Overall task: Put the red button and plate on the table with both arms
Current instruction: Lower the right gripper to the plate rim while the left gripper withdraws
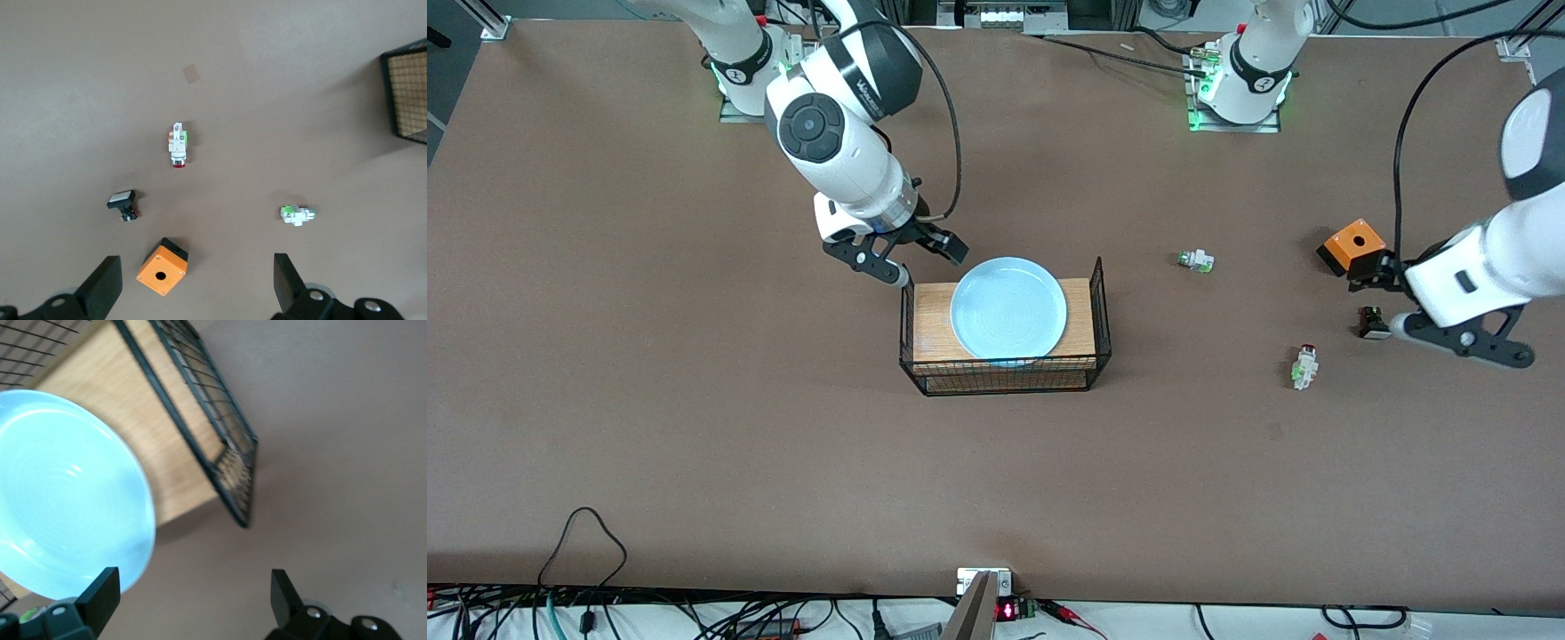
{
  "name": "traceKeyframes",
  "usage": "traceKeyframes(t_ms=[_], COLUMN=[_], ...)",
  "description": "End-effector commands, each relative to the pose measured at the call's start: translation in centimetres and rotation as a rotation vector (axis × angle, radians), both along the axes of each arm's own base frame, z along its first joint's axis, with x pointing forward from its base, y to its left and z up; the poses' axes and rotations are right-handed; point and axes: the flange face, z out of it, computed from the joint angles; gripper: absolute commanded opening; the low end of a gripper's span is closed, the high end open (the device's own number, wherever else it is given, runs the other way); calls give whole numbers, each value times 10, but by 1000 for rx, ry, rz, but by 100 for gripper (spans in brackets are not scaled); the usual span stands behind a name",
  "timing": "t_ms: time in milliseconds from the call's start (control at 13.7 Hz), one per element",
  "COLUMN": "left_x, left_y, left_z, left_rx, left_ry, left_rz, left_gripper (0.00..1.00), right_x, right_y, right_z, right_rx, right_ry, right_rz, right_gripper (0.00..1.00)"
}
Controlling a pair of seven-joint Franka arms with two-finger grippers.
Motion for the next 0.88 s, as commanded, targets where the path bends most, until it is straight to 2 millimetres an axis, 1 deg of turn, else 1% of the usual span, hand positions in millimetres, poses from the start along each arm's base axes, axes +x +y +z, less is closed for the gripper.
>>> traceKeyframes(t_ms=[0, 73, 146, 293, 366, 513, 659, 806], left_x=[-24, -28, -36, -49, -51, -52, -51, -51], left_y=[13, 14, 17, 20, 23, 23, 25, 26], left_z=[19, 15, 16, 13, 13, 13, 12, 10], left_rx=[-13, -2, 10, 13, 12, 13, 15, 15], left_ry=[-25, -57, -116, -191, -196, -197, -194, -191], left_rz=[84, 92, 101, 122, 145, 172, 176, 178], left_gripper=[100, 100, 100, 100, 100, 100, 100, 100], right_x=[17, 19, 22, 31, 35, 32, 29, 29], right_y=[11, 15, 16, 13, 11, 18, 20, 20], right_z=[-15, -23, -31, -40, -42, -48, -48, -48], right_rx=[31, 35, 36, 43, 39, 27, 23, 19], right_ry=[-45, -56, -63, -99, -109, -111, -103, -102], right_rz=[-7, -1, -4, -13, -8, 4, 9, 12], right_gripper=[100, 100, 100, 100, 100, 100, 96, 90])
